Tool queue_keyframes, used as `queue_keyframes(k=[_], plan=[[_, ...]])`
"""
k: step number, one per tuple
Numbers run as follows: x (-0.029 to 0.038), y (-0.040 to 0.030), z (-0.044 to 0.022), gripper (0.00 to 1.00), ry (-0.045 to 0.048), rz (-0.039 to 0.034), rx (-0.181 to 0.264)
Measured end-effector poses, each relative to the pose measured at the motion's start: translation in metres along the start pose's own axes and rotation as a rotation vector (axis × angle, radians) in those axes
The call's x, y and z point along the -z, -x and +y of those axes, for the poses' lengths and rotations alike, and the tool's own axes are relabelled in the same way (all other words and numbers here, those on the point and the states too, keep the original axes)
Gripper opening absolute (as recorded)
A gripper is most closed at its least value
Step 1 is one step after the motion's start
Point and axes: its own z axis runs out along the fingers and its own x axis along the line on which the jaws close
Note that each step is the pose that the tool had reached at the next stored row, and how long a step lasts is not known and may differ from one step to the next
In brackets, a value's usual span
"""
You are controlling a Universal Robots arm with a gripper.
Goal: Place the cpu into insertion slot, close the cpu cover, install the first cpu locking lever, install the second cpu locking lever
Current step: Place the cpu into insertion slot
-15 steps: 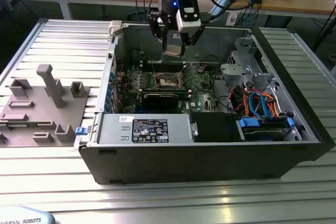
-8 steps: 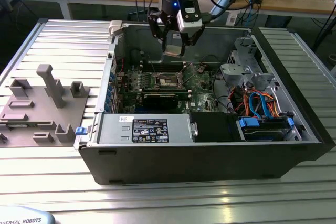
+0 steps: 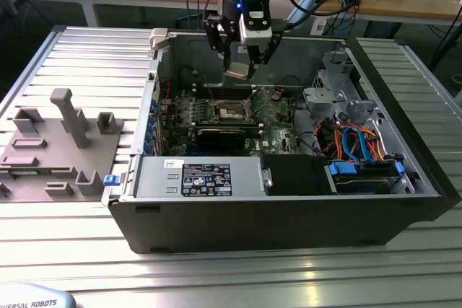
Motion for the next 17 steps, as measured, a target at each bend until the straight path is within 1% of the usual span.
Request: queue_keyframes(k=[3,7,17], plan=[[-0.0002,0.0,0.0,0.54,0.0,-0.0018,-0.038],[-0.0004,0.0,0.0,0.54,0.0,-0.0031,-0.065],[-0.001,0.0,0.0,0.54,0.0002,-0.0044,-0.093]])
